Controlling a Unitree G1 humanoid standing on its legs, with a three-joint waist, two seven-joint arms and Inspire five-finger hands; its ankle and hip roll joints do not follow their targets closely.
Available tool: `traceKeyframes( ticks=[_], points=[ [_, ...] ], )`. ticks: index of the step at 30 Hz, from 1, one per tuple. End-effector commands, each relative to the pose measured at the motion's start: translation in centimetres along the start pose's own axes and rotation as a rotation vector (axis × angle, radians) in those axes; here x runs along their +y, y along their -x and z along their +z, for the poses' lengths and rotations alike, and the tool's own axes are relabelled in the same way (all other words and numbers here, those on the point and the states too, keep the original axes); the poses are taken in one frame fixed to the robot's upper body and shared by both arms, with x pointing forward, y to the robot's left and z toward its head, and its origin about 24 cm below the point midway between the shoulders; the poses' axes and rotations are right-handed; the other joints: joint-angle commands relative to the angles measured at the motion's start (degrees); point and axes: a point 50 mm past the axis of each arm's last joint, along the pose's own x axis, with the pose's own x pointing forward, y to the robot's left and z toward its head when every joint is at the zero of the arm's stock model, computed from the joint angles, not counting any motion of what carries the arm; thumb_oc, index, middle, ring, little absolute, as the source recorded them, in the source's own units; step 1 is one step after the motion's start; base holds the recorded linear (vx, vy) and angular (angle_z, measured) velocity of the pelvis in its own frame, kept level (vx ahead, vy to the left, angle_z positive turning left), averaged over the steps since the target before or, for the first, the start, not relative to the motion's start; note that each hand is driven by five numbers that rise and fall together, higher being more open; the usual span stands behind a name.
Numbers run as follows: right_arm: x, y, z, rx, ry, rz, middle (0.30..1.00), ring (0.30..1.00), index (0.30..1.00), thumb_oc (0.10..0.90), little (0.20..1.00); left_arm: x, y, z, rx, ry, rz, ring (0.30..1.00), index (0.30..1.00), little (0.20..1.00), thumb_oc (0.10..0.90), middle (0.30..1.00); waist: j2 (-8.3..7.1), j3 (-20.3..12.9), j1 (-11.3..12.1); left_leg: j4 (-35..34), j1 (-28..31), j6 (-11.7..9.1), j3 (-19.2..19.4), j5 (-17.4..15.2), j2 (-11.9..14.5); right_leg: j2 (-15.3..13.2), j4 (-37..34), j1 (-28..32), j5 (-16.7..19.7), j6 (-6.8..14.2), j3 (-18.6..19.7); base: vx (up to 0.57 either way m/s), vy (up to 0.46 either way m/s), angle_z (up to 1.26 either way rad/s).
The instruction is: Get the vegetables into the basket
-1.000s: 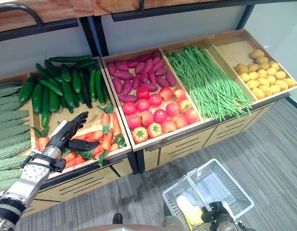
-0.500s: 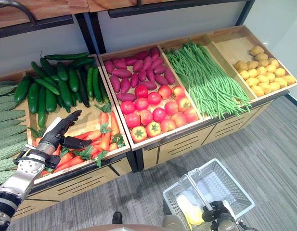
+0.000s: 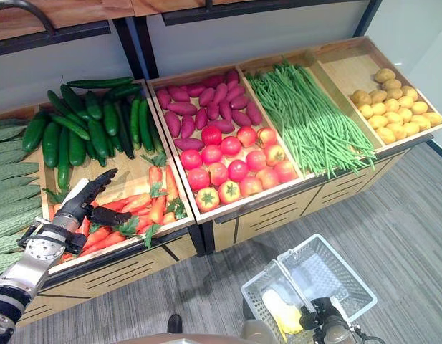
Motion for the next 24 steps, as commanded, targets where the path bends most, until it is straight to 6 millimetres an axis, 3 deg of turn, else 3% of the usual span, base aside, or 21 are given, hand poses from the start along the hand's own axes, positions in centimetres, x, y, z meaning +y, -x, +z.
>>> traceKeyframes(
  ticks=[1, 6, 7, 8, 9, 10, 19, 24],
  points=[
    [-2.8, -0.5, 1.7, -0.063, 0.028, -0.071, 0.3, 0.3, 0.3, 0.4, 0.3, 5.0, -2.2, 4.9, -0.184, -0.056, 0.167, 1.0, 1.0, 1.0, 0.9, 1.0, -1.32, -0.2, -1.0, 0.1, -1.7, -0.4, -2.7, -1.4, 0.4, -2.5, 0.4, 3.3, -4.8, 3.6, -0.1, 0.01, 0.002, -0.06],
    [-2.8, -0.5, 1.8, -0.065, 0.027, -0.067, 0.3, 0.3, 0.3, 0.4, 0.3, 4.9, -2.4, 4.6, -0.158, -0.077, 0.173, 1.0, 1.0, 1.0, 0.9, 1.0, -1.28, 0.1, -1.2, 0.1, -1.8, -0.4, -2.5, -1.4, 0.5, -2.4, 0.4, 3.0, -4.8, 3.6, 0.1, 0.0, 0.001, -0.01],
    [-2.8, -0.5, 1.8, -0.065, 0.028, -0.068, 0.3, 0.3, 0.3, 0.4, 0.3, 4.8, -2.6, 4.6, -0.151, -0.083, 0.169, 0.945, 0.945, 0.945, 0.861, 0.945, -1.23, 0.2, -1.3, 0.1, -1.9, -0.4, -2.5, -1.4, 0.5, -2.4, 0.4, 2.9, -4.8, 3.6, 0.1, 0.0, 0.0, -0.05],
    [-2.9, -0.6, 2.1, -0.069, 0.028, -0.07, 0.3, 0.3, 0.3, 0.4, 0.3, 4.7, -2.8, 4.4, -0.135, -0.11, 0.164, 0.564, 0.564, 0.564, 0.588, 0.564, -1.15, 0.5, -1.4, 0.1, -2.0, -0.4, -2.4, -1.4, 0.5, -2.4, 0.4, 2.6, -4.7, 3.6, 0.3, 0.0, -0.001, -0.05],
    [-2.9, -0.6, 2.1, -0.069, 0.027, -0.07, 0.3, 0.3, 0.3, 0.4, 0.3, 4.7, -2.8, 4.4, -0.135, -0.111, 0.164, 0.533, 0.533, 0.533, 0.567, 0.533, -1.16, 0.5, -1.4, 0.1, -2.0, -0.4, -2.4, -1.4, 0.5, -2.4, 0.4, 2.6, -4.7, 3.6, 0.3, 0.0, 0.001, -0.07],
    [-3.1, -0.6, 2.3, -0.075, 0.03, -0.074, 0.3, 0.3, 0.3, 0.4, 0.3, 4.6, -3.1, 4.1, -0.106, -0.135, 0.157, 0.3, 0.3, 0.3, 0.4, 0.3, -1.07, 0.6, -1.5, 0.1, -2.1, -0.4, -2.4, -1.3, 0.5, -2.3, 0.4, 2.4, -4.6, 3.6, 0.4, 0.01, 0.002, -0.08],
    [-2.9, -0.6, 2.5, -0.081, 0.047, -0.067, 0.3, 0.3, 0.3, 0.4, 0.3, 4.7, -3.5, 3.6, -0.062, -0.227, 0.168, 0.3, 0.3, 0.3, 0.4, 0.3, -0.86, 0.5, -1.6, 0.1, -1.5, -0.3, -1.9, -1.6, 0.5, -2.3, 0.4, 2.7, -4.9, 3.5, 0.7, 0.01, 0.003, -0.01],
    [-3.1, -0.6, 2.2, -0.078, 0.034, -0.079, 0.3, 0.3, 0.3, 0.4, 0.3, 6.9, -2.4, 6.2, -0.2, -0.233, 0.269, 0.3, 0.3, 0.3, 0.4, 0.3, -0.79, -0.8, -1.0, 0.1, 0.0, -0.2, -2.2, -2.4, 0.4, -2.5, 0.4, 4.6, -5.6, 3.5, 0.3, 0.01, 0.002, -0.01]
  ],
)
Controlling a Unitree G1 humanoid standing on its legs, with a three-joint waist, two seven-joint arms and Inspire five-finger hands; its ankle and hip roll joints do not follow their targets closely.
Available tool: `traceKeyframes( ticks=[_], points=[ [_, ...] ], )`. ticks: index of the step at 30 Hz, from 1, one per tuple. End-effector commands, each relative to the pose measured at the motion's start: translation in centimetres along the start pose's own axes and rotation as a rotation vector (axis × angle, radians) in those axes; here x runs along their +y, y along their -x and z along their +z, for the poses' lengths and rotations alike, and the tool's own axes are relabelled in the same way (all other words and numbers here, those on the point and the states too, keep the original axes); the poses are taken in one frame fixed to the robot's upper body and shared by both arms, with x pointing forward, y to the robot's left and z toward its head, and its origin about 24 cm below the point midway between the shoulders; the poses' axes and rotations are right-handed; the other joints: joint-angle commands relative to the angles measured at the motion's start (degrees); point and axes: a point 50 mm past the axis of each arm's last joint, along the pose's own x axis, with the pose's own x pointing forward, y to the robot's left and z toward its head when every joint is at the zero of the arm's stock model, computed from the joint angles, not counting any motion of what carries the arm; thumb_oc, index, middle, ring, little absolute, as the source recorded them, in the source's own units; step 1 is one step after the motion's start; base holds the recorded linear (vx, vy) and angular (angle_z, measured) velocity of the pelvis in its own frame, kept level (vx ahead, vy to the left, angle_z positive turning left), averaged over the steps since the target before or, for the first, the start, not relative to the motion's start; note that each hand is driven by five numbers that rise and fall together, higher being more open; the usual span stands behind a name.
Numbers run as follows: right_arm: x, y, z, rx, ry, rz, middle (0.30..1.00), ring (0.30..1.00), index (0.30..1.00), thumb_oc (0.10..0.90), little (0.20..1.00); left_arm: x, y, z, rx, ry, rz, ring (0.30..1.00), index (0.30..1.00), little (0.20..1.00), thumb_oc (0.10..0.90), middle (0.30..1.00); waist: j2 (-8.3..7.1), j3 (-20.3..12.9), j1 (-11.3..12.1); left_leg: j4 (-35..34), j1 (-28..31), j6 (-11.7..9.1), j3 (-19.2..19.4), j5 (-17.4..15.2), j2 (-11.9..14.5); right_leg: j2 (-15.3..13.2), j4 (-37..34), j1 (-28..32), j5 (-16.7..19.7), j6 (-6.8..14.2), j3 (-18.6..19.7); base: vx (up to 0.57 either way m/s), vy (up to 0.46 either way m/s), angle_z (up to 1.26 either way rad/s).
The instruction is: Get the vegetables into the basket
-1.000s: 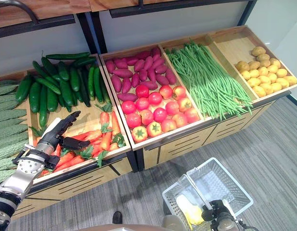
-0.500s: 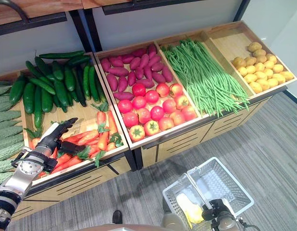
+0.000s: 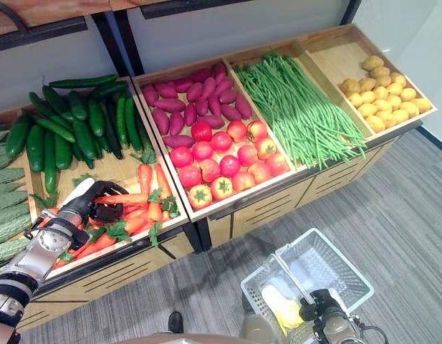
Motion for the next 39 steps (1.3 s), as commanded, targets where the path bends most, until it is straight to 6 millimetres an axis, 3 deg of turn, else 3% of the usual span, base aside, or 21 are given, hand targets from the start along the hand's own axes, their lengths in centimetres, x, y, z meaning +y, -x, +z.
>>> traceKeyframes(
  ticks=[1, 12, 21, 22, 23, 29, 30, 31, 32, 33, 34, 37, 39],
  points=[
    [-2.5, -0.3, 0.7, -0.039, 0.021, -0.073, 0.3, 0.3, 0.3, 0.4, 0.3, 7.4, -0.6, 3.6, -0.176, -0.022, 0.283, 0.3, 0.3, 0.3, 0.4, 0.3, -1.26, -2.5, -0.8, 0.3, -1.3, -0.3, -3.6, -2.3, 0.0, -2.8, 0.4, 4.0, -6.1, 3.8, -0.8, 0.01, 0.004, 0.03],
    [-1.6, 0.1, -0.6, -0.016, -0.004, -0.034, 0.3, 0.3, 0.3, 0.4, 0.3, 7.6, 3.4, 5.3, -0.383, 0.165, 0.275, 0.3, 0.3, 0.3, 0.4, 0.3, -1.48, -3.6, 0.4, 0.3, -0.4, -0.2, -4.2, -2.5, -0.2, -3.2, 0.4, 5.5, -6.4, 3.6, -1.7, -0.01, 0.003, 0.04],
    [-1.6, 0.2, -1.1, -0.003, -0.016, -0.025, 0.3, 0.3, 0.3, 0.4, 0.3, 7.1, 4.0, 6.5, -0.456, 0.21, 0.224, 0.3, 0.3, 0.3, 0.4, 0.3, -1.6, -4.1, 0.0, 0.3, 1.3, 0.1, -3.4, -2.8, -0.3, -3.5, 0.4, 6.6, -6.7, 3.6, -1.3, 0.0, 0.007, 0.0],
    [-1.7, 0.2, -1.0, -0.007, -0.018, -0.029, 0.3, 0.3, 0.3, 0.4, 0.3, 7.1, 4.1, 6.8, -0.474, 0.216, 0.216, 0.3, 0.3, 0.3, 0.4, 0.3, -1.77, -3.7, 0.1, 1.2, 1.2, 0.2, -3.3, -3.0, -0.4, -3.7, 0.4, 6.9, -6.6, 3.6, -1.1, -0.08, 0.067, -0.05],
    [-2.2, 0.1, -0.9, -0.007, -0.027, -0.045, 0.3, 0.3, 0.3, 0.4, 0.3, 7.0, 4.0, 8.0, -0.528, 0.227, 0.185, 0.3, 0.3, 0.3, 0.4, 0.3, -2.5, -2.4, -0.2, 7.2, -1.6, 0.7, -3.3, -5.3, -1.3, -4.7, 0.6, 7.1, -6.0, 3.7, -0.7, -0.08, 0.057, -0.06],
    [-2.6, 0.2, -1.3, 0.003, -0.038, -0.056, 0.3, 0.3, 0.3, 0.4, 0.3, 7.0, 3.7, 10.3, -0.616, 0.196, 0.118, 0.3, 0.3, 0.3, 0.4, 0.3, -2.84, -1.5, -1.2, 10.1, -3.2, 2.2, -1.5, -7.2, -2.9, -5.7, 5.5, 3.4, -5.4, 5.0, 1.8, -0.09, 0.144, -0.08],
    [-2.6, 0.2, -1.3, 0.003, -0.044, -0.058, 0.3, 0.3, 0.3, 0.4, 0.3, 6.8, 3.7, 11.1, -0.648, 0.19, 0.095, 0.3, 0.3, 0.3, 0.4, 0.3, -3.16, -1.4, -2.0, 10.0, -3.4, 2.8, -0.5, -7.3, -3.5, -6.3, 5.0, 2.3, -3.6, 5.7, 3.1, -0.2, 0.214, -0.43],
    [-2.5, 0.2, -1.4, 0.008, -0.051, -0.06, 0.3, 0.3, 0.3, 0.4, 0.3, 6.6, 3.6, 11.6, -0.674, 0.193, 0.075, 0.3, 0.3, 0.3, 0.4, 0.3, -3.78, -1.1, -3.0, 9.2, -3.9, 3.3, 1.6, -7.1, -4.7, -7.2, 3.1, -0.3, 1.4, 7.0, 4.9, -0.2, 0.216, -0.43],
    [-2.5, 0.2, -1.5, 0.009, -0.051, -0.06, 0.3, 0.3, 0.3, 0.4, 0.3, 6.6, 3.5, 11.6, -0.675, 0.192, 0.074, 0.3, 0.3, 0.3, 0.4, 0.3, -3.83, -1.3, -2.7, 9.1, -4.0, 3.3, 1.8, -7.1, -4.7, -7.2, 2.9, -0.5, 1.5, 7.0, 5.2, -0.24, 0.137, -0.52],
    [-2.7, 0.1, -0.9, -0.003, -0.05, -0.067, 0.3, 0.3, 0.3, 0.4, 0.3, 6.8, 3.7, 11.9, -0.686, 0.19, 0.077, 0.3, 0.3, 0.3, 0.4, 0.3, -4.06, -0.8, -2.9, 9.3, -5.1, 3.5, 3.2, -6.9, -5.0, -7.5, 2.4, -3.0, 4.6, 7.6, 6.0, -0.3, 0.07, -0.84],
    [-2.4, -0.1, 0.2, -0.03, -0.051, -0.057, 0.3, 0.3, 0.3, 0.4, 0.3, 7.5, 4.0, 12.1, -0.7, 0.167, 0.098, 0.3, 0.3, 0.3, 0.4, 0.3, -3.73, -0.1, -1.9, 9.8, -7.0, 3.7, 6.1, -6.3, -3.8, -7.6, 3.2, -5.6, 4.0, 7.1, 2.6, -0.37, 0.101, -1.28],
    [-2.6, -0.1, 0.1, -0.027, -0.057, -0.06, 0.3, 0.3, 0.3, 0.4, 0.3, 7.8, 4.3, 11.7, -0.685, 0.171, 0.1, 0.3, 0.3, 0.3, 0.4, 0.3, -1.96, 0.1, 0.4, 9.6, -8.0, 4.2, 9.7, -5.3, -2.4, -8.8, 10.6, -3.1, -2.8, 5.1, -8.4, -0.26, 0.136, -1.3],
    [-2.5, -0.1, 0.1, -0.035, -0.046, -0.054, 0.3, 0.3, 0.3, 0.4, 0.3, 8.1, 4.5, 11.4, -0.677, 0.169, 0.105, 0.3, 0.3, 0.3, 0.4, 0.3, -1.29, -0.5, 1.3, 9.1, -8.0, 4.7, 12.2, -4.8, -1.6, -8.5, 17.1, -1.4, -6.5, 4.3, -10.3, -0.14, 0.128, -0.9]
  ],
)
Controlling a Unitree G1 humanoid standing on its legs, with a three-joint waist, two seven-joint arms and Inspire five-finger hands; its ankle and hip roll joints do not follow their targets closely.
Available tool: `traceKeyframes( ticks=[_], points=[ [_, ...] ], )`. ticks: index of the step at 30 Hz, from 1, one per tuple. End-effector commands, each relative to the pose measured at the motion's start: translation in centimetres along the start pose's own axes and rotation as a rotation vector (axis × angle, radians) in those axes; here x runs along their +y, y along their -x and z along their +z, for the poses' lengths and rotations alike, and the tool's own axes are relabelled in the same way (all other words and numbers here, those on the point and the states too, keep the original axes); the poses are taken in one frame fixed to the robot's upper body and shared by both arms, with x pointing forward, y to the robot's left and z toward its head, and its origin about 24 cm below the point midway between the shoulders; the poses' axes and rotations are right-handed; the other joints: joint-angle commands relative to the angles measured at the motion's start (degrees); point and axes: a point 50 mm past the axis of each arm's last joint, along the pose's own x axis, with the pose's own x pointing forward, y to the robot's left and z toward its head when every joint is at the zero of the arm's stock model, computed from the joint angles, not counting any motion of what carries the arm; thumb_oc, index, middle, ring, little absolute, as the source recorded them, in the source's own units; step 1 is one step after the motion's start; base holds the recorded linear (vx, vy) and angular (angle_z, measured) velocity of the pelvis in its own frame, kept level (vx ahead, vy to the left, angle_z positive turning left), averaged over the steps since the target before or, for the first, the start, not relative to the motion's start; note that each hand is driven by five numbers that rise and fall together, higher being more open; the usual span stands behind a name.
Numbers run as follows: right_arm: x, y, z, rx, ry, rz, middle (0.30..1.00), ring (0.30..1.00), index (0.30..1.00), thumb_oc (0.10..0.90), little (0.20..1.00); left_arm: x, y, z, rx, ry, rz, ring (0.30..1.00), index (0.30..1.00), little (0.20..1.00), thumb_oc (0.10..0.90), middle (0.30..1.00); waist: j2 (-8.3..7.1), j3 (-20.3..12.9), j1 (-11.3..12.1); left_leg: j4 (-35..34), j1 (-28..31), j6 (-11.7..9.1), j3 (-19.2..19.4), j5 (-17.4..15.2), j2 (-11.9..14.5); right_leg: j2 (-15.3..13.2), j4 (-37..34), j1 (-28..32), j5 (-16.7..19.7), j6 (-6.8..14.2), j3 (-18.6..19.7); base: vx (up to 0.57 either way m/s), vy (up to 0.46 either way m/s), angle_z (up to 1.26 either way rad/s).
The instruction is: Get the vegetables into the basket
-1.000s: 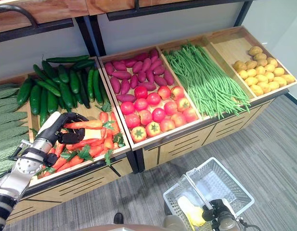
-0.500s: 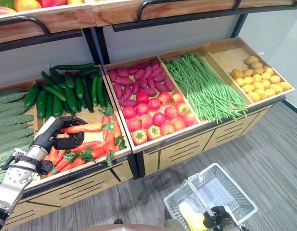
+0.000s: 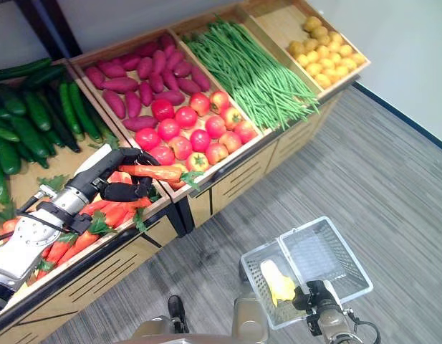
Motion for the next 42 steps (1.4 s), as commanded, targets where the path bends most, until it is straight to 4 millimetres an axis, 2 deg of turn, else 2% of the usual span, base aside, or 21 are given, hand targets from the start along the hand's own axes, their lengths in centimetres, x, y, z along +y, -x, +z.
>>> traceKeyframes(
  ticks=[1, 4, 7, 11, 12, 13, 15, 16, 17, 18, 19, 21, 24, 28, 30, 35, 37, 38, 40, 41, 42],
  points=[
    [-3.1, 0.3, -1.3, -0.002, 0.042, -0.072, 0.3, 0.3, 0.3, 0.4, 0.3, 4.4, -0.1, 4.3, -0.228, -0.048, 0.167, 0.3, 0.3, 0.3, 0.4, 0.3, 2.2, -5.4, 1.4, -0.8, -1.9, -1.7, -3.5, -1.3, -0.5, -0.7, -2.3, 9.6, 0.8, 1.2, 3.2, -0.09, 0.068, -0.94],
    [-2.9, 0.4, -1.8, 0.007, 0.032, -0.069, 0.3, 0.3, 0.3, 0.4, 0.3, 4.5, 0.5, 4.1, -0.214, -0.053, 0.167, 0.3, 0.3, 0.3, 0.4, 0.3, 1.74, -6.3, 2.0, -1.1, 0.4, -2.3, -1.7, -3.0, -1.2, -0.4, -6.6, 12.7, -1.1, 1.7, 1.3, 0.12, -0.053, -1.17],
    [-3.3, 1.0, -3.5, 0.046, 0.019, -0.078, 0.3, 0.3, 0.3, 0.4, 0.3, 3.6, 0.0, 4.1, -0.229, -0.017, 0.152, 0.3, 0.3, 0.3, 0.4, 0.3, 2.57, -6.9, -0.9, -3.2, 2.6, -4.4, -0.6, -0.7, 0.4, 2.2, -10.9, 14.0, -2.4, 0.3, 1.4, 0.1, -0.247, -0.6],
    [-4.6, 1.3, -4.4, 0.068, 0.009, -0.126, 0.3, 0.3, 0.3, 0.4, 0.3, 2.9, -0.8, 4.2, -0.246, 0.02, 0.146, 0.3, 0.3, 0.3, 0.4, 0.3, 3.74, -6.4, -2.1, -3.7, 2.0, -5.7, 0.6, 2.7, 2.5, 4.1, -11.4, 13.1, -2.1, -1.5, 1.8, -0.02, -0.279, -0.16],
    [-5.5, 1.5, -4.8, 0.074, 0.009, -0.153, 0.3, 0.3, 0.3, 0.4, 0.3, 2.2, -1.2, 4.0, -0.241, 0.047, 0.133, 0.3, 0.3, 0.3, 0.4, 0.3, 4.33, -5.9, -2.6, -2.8, 1.4, -6.8, 0.1, 3.7, 3.9, 5.5, -11.5, 13.3, -2.8, -2.7, 2.2, 0.04, -0.417, -0.11],
    [-6.3, 1.5, -4.8, 0.073, 0.019, -0.171, 0.3, 0.3, 0.3, 0.4, 0.3, 1.8, -1.7, 3.9, -0.24, 0.058, 0.119, 0.3, 0.3, 0.3, 0.4, 0.3, 4.19, -5.3, -2.7, 1.6, 0.2, -7.7, -1.2, 3.4, 5.2, 6.5, -12.5, 14.3, -3.0, -3.7, 2.8, 0.04, -0.347, 0.05],
    [-6.6, 1.5, -4.5, 0.065, 0.024, -0.177, 0.3, 0.3, 0.3, 0.4, 0.3, 1.6, -1.8, 3.8, -0.236, 0.065, 0.119, 0.3, 0.3, 0.3, 0.4, 0.3, 4.07, -4.8, -2.5, 4.5, -0.7, -8.0, -3.2, 3.2, 5.8, 7.0, -12.7, 14.7, -3.0, -4.2, 3.3, 0.02, -0.175, -0.06],
    [-8.1, 1.2, -3.0, 0.024, 0.041, -0.214, 0.3, 0.3, 0.3, 0.4, 0.3, 1.0, -1.9, 3.5, -0.233, 0.083, 0.117, 0.3, 0.3, 0.3, 0.4, 0.3, 3.84, -3.5, -0.7, 6.1, -2.2, -8.4, -13.2, 4.2, 3.7, 7.7, -12.4, 14.6, -3.1, -4.8, 5.6, 0.07, -0.117, -0.18],
    [-9.0, 0.9, -1.8, -0.005, 0.053, -0.235, 0.3, 0.3, 0.3, 0.4, 0.3, 0.4, -1.6, 3.0, -0.213, 0.089, 0.115, 0.3, 0.3, 0.3, 0.4, 0.3, 3.84, -3.3, 1.4, 2.6, -3.8, -7.5, -23.9, 2.1, -0.8, 8.0, -12.2, 14.2, -3.2, -4.6, 8.5, 0.06, -0.05, -0.25],
    [-9.0, 0.9, -1.8, -0.005, 0.053, -0.235, 0.3, 0.3, 0.3, 0.4, 0.3, 0.4, -1.6, 3.0, -0.213, 0.089, 0.115, 0.3, 0.3, 0.3, 0.4, 0.3, 3.82, -3.4, 1.4, 2.5, -4.0, -7.5, -24.0, 2.3, -0.8, 7.9, -12.2, 14.0, -3.1, -4.5, 8.5, 0.11, 0.018, -0.69],
    [-9.2, 0.7, -0.8, -0.03, 0.078, -0.235, 0.3, 0.3, 0.3, 0.4, 0.3, 0.4, -1.1, 2.5, -0.191, 0.074, 0.125, 0.3, 0.3, 0.3, 0.4, 0.3, 4.14, -3.5, 2.7, 0.4, -5.7, -7.4, -33.2, 3.4, -2.7, 8.9, -12.1, 13.4, -3.0, -4.1, 12.4, 0.09, 0.047, -1.27],
    [-9.4, 0.5, 0.0, -0.05, 0.111, -0.232, 0.3, 0.3, 0.3, 0.4, 0.3, 0.5, -0.8, 2.4, -0.191, 0.063, 0.134, 0.3, 0.3, 0.3, 0.4, 0.3, 4.75, -3.5, 4.6, -0.2, -7.4, -7.4, -40.7, 4.5, -5.9, 9.9, -11.4, 12.7, -3.0, -3.7, 15.7, 0.1, 0.078, -1.36],
    [-8.8, 0.5, -0.2, -0.046, 0.134, -0.202, 0.3, 0.3, 0.3, 0.4, 0.3, 0.8, -0.5, 2.4, -0.189, 0.066, 0.129, 0.3, 0.3, 0.3, 0.4, 0.3, 5.14, -4.0, 4.5, -1.0, -5.7, -6.5, -38.5, 3.6, -5.8, 9.6, -10.2, 13.0, -4.3, -3.2, 17.3, 0.1, 0.169, -1.15],
    [-8.1, 0.4, -0.2, -0.044, 0.131, -0.179, 0.3, 0.3, 0.3, 0.4, 0.3, 0.6, -0.5, 2.4, -0.189, 0.067, 0.104, 0.3, 0.3, 0.3, 0.4, 0.3, 4.42, -5.1, 4.0, -1.5, -4.2, -5.3, -36.4, 2.3, -6.6, 7.9, -10.8, 13.3, -3.8, -2.2, 18.1, 0.09, 0.172, -0.31],
    [-7.0, 0.1, 0.9, -0.071, 0.132, -0.152, 0.3, 0.3, 0.3, 0.4, 0.3, 0.9, -0.4, 2.7, -0.203, 0.059, 0.093, 0.3, 0.3, 0.3, 0.4, 0.3, 3.26, -5.9, 4.0, -2.4, -3.0, -3.3, -31.9, 0.8, -7.2, 5.7, -12.3, 11.8, -1.6, 0.0, 20.7, 0.04, 0.326, -0.6],
    [-6.2, 0.0, 0.7, -0.071, 0.116, -0.133, 0.3, 0.3, 0.3, 0.4, 0.3, 1.0, -0.2, 2.6, -0.195, 0.044, 0.084, 0.3, 0.3, 0.3, 0.4, 0.3, 2.47, -6.2, 3.8, -2.1, -2.4, -2.3, -29.4, -0.5, -7.7, 4.5, -12.9, 10.9, -0.1, 1.2, 22.2, 0.0, 0.166, -0.51],
    [-6.1, 0.0, 1.1, -0.087, 0.111, -0.137, 0.3, 0.3, 0.3, 0.4, 0.3, 1.0, 0.1, 2.5, -0.19, 0.04, 0.078, 0.3, 0.3, 0.3, 0.4, 0.3, 1.78, -5.6, 3.2, -2.4, -1.9, -1.6, -26.5, -0.9, -8.3, 3.3, -13.1, 8.2, 5.2, 3.2, 23.3, -0.08, 0.166, -0.33],
    [-6.1, 0.0, 1.2, -0.087, 0.111, -0.137, 0.3, 0.3, 0.3, 0.4, 0.3, 1.0, 0.1, 2.5, -0.19, 0.04, 0.079, 0.3, 0.3, 0.3, 0.4, 0.3, 1.77, -5.6, 3.3, -2.4, -2.0, -1.5, -26.3, -0.9, -8.3, 3.3, -13.2, 8.1, 5.3, 3.2, 23.4, -0.09, 0.052, -0.45],
    [-6.3, -0.1, 1.8, -0.106, 0.11, -0.145, 0.3, 0.3, 0.3, 0.4, 0.3, 1.0, 0.0, 2.4, -0.186, 0.037, 0.075, 0.3, 0.3, 0.3, 0.4, 0.3, 2.06, -5.1, 3.7, -2.8, -2.3, -1.4, -24.8, -0.5, -7.7, 3.1, -12.7, 7.1, 5.4, 3.1, 22.1, -0.09, 0.038, -0.65],
    [-6.4, -0.2, 2.1, -0.114, 0.104, -0.152, 0.3, 0.3, 0.3, 0.4, 0.3, 1.0, 0.0, 2.3, -0.184, 0.038, 0.073, 0.3, 0.3, 0.3, 0.4, 0.3, 2.43, -4.7, 4.2, -2.7, -2.5, -1.3, -24.3, -0.4, -7.2, 3.1, -11.2, 6.9, 4.2, 2.8, 19.7, -0.12, 0.013, -0.45],
    [-6.4, -0.2, 2.6, -0.132, 0.1, -0.157, 0.3, 0.3, 0.3, 0.4, 0.3, 1.0, 0.2, 2.2, -0.178, 0.037, 0.075, 0.3, 0.3, 0.3, 0.4, 0.3, 2.97, -4.5, 5.1, -2.4, -2.8, -1.3, -23.2, -0.4, -6.4, 2.3, -9.0, 7.4, 2.5, 2.0, 15.0, -0.11, 0.013, -0.41]
  ],
)
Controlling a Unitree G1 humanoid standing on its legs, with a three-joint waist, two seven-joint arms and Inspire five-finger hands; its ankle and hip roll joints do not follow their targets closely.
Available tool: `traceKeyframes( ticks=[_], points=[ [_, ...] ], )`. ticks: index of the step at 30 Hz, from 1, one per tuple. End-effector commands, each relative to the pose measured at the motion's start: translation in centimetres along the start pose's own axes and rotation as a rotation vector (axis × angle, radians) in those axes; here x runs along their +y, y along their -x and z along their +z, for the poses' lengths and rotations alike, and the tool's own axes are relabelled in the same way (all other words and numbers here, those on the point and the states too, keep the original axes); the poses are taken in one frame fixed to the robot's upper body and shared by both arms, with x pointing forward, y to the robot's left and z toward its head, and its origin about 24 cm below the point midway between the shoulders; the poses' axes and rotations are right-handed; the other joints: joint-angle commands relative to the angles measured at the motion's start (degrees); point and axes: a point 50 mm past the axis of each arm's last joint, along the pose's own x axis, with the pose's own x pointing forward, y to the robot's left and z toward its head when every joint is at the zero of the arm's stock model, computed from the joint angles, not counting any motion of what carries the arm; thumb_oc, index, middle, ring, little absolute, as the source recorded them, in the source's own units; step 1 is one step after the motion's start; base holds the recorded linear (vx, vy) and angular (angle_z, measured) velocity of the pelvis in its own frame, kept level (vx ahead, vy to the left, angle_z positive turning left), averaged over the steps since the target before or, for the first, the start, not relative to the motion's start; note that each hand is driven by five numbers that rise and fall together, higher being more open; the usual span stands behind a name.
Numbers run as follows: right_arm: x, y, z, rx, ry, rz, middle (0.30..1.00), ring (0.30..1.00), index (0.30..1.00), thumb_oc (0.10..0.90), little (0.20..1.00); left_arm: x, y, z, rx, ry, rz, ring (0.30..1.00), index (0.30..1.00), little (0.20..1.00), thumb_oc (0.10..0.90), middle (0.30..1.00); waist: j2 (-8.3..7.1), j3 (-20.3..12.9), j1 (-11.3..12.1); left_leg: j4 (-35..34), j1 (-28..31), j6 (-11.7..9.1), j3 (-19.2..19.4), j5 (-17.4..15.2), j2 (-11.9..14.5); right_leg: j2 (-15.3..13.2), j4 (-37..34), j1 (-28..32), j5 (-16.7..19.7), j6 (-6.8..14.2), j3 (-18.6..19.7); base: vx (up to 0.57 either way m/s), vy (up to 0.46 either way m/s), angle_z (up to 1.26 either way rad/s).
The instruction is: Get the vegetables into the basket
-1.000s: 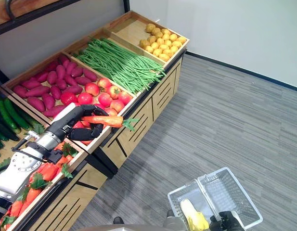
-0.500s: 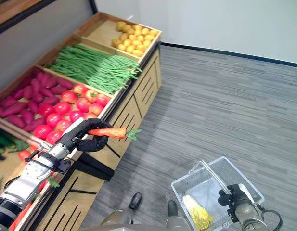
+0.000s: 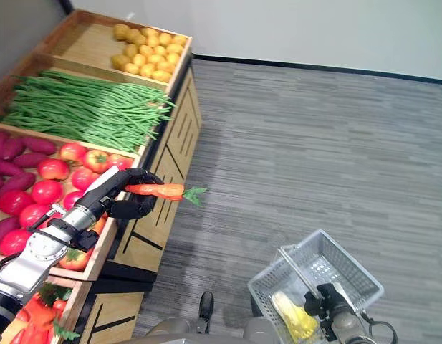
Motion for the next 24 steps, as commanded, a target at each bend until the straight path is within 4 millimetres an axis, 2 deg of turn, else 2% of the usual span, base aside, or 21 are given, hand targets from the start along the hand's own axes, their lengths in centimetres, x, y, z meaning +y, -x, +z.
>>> traceKeyframes(
  ticks=[1, 2, 5, 9, 13, 14, 15, 16, 17, 21, 22, 24],
  points=[
    [-4.0, -0.2, 1.3, -0.078, 0.005, -0.132, 0.3, 0.3, 0.3, 0.4, 0.3, 3.0, -0.3, 4.5, -0.255, -0.023, 0.121, 0.3, 0.3, 0.3, 0.4, 0.3, 1.43, -3.2, 3.0, 7.0, -3.7, -4.0, 0.9, -6.7, 5.6, -3.5, 7.3, -1.0, -1.4, 1.9, -12.8, -0.07, -0.01, -0.78],
    [-3.8, -0.1, 1.2, -0.079, 0.019, -0.117, 0.3, 0.3, 0.3, 0.4, 0.3, 2.7, 0.2, 3.8, -0.221, -0.016, 0.104, 0.3, 0.3, 0.3, 0.4, 0.3, 0.73, -4.5, 4.0, 6.9, -2.9, -4.0, 2.4, -7.1, 5.6, -4.3, 6.1, 1.2, -1.4, 1.5, -16.2, 0.01, -0.079, -0.98],
    [-3.8, -0.1, 1.3, -0.093, 0.033, -0.114, 0.3, 0.3, 0.3, 0.4, 0.3, 2.3, 0.4, 2.9, -0.187, 0.001, 0.098, 0.3, 0.3, 0.3, 0.4, 0.3, 0.51, -5.5, 3.7, 5.3, -1.4, -4.9, 3.1, -6.5, 6.2, -3.9, 2.1, 2.1, -0.5, 1.7, -15.7, 0.04, -0.114, -0.53],
    [-4.7, -0.1, 3.3, -0.185, 0.037, -0.137, 0.3, 0.3, 0.3, 0.4, 0.3, 1.9, 0.1, 2.5, -0.175, 0.019, 0.097, 0.3, 0.3, 0.3, 0.4, 0.3, 0.72, -6.2, 3.1, 2.4, -0.1, -6.1, 3.4, -4.6, 7.4, -2.7, -2.0, 4.0, -0.1, 1.5, -15.9, 0.02, -0.164, -0.06],
    [-6.8, 0.3, 7.4, -0.356, 0.07, -0.192, 0.3, 0.3, 0.3, 0.4, 0.3, 1.1, -0.9, 3.1, -0.205, 0.037, 0.075, 0.3, 0.3, 0.3, 0.4, 0.3, 1.66, -7.1, 2.2, 0.1, 1.0, -7.4, 3.0, -3.1, 8.7, -1.4, -3.7, 5.1, -0.6, 1.0, -16.1, 0.02, -0.144, -0.02],
    [-8.1, 0.8, 9.6, -0.442, 0.102, -0.22, 0.3, 0.3, 0.3, 0.4, 0.3, 0.5, -1.5, 3.7, -0.235, 0.03, 0.047, 0.3, 0.3, 0.3, 0.4, 0.3, 1.96, -7.5, 1.8, -0.2, 1.3, -7.6, 3.0, -3.0, 9.0, -1.2, -3.7, 5.2, -0.9, 1.0, -16.0, 0.01, -0.075, 0.0],
    [-8.1, 0.8, 9.6, -0.442, 0.102, -0.22, 0.3, 0.3, 0.3, 0.4, 0.3, 0.5, -1.5, 3.8, -0.235, 0.03, 0.047, 0.3, 0.3, 0.3, 0.4, 0.3, 1.98, -7.5, 1.8, -0.2, 1.3, -7.6, 3.0, -3.0, 9.0, -1.2, -3.7, 5.3, -0.9, 1.0, -16.0, 0.01, -0.062, 0.02],
    [-8.8, 1.2, 11.0, -0.495, 0.118, -0.235, 0.3, 0.3, 0.3, 0.4, 0.3, 0.2, -1.9, 4.2, -0.255, 0.016, 0.025, 0.3, 0.3, 0.3, 0.4, 0.3, 2.1, -7.7, 1.7, -0.3, 1.4, -7.7, 3.2, -3.0, 9.1, -1.0, -3.7, 5.2, -0.9, 1.0, -15.7, 0.0, 0.0, 0.0],
    [-9.3, 1.9, 13.7, -0.595, 0.137, -0.252, 0.3, 0.3, 0.3, 0.4, 0.3, -0.7, -2.4, 4.9, -0.285, 0.018, -0.013, 0.3, 0.3, 0.3, 0.4, 0.3, 2.23, -8.2, 1.4, -0.3, 1.5, -7.7, 3.8, -3.2, 9.2, -1.0, -3.7, 5.1, -0.9, 1.0, -15.3, 0.0, 0.0, 0.0],
    [-8.9, 3.6, 18.5, -0.784, 0.15, -0.233, 0.3, 0.3, 0.3, 0.4, 0.3, -2.8, -3.6, 6.7, -0.359, 0.018, -0.095, 0.3, 0.3, 0.3, 0.4, 0.3, 2.16, -8.7, 1.0, -0.3, 2.1, -7.5, 4.2, -3.8, 9.1, -1.0, -3.7, 5.3, -0.8, 1.0, -14.7, 0.03, -0.01, -0.09],
    [-9.0, 3.6, 18.5, -0.783, 0.149, -0.234, 0.3, 0.3, 0.3, 0.4, 0.3, -2.8, -3.7, 6.7, -0.359, 0.018, -0.095, 0.3, 0.3, 0.3, 0.4, 0.3, 2.16, -8.7, 1.1, -0.3, 2.1, -7.5, 4.2, -3.8, 9.1, -1.0, -3.7, 5.3, -0.8, 1.0, -14.6, 0.0, 0.0, 0.0],
    [-8.8, 4.3, 20.1, -0.84, 0.137, -0.234, 0.3, 0.3, 0.3, 0.4, 0.3, -3.2, -4.1, 7.2, -0.377, 0.019, -0.112, 0.3, 0.3, 0.3, 0.4, 0.3, 2.24, -8.8, 1.0, -0.3, 2.2, -7.4, 4.3, -3.9, 9.0, -1.1, -3.7, 5.2, -0.7, 1.1, -14.4, 0.0, 0.0, 0.0]
  ],
)
